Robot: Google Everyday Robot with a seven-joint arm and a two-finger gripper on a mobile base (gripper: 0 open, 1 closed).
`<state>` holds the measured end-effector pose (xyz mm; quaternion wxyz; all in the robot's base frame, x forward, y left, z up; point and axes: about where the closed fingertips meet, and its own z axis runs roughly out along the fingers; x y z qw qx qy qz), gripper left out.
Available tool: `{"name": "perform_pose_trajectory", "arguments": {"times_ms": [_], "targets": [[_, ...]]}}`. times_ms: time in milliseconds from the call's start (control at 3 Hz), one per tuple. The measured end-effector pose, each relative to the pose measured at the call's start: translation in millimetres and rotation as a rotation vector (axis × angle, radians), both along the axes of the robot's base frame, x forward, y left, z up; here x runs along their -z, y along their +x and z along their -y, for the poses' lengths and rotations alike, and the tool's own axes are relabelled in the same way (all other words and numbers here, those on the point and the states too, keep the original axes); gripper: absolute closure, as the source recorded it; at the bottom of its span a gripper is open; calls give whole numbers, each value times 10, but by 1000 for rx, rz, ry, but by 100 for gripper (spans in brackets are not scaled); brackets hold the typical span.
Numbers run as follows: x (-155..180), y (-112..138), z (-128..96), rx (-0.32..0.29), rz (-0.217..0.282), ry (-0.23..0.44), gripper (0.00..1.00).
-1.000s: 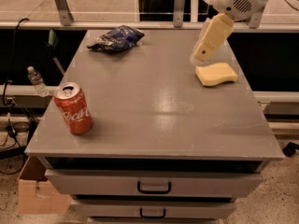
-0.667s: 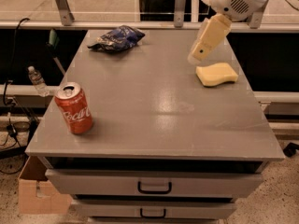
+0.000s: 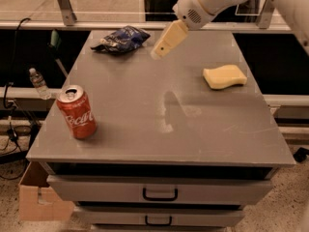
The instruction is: Move blue chip bag near sponge
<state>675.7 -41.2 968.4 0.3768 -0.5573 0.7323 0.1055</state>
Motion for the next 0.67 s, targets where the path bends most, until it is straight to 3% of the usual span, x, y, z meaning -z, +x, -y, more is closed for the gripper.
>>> {"name": "perform_pose_trajectory", "arguments": {"times_ms": [667], "targets": [[455,839,-886,21,-64,164,0]]}}
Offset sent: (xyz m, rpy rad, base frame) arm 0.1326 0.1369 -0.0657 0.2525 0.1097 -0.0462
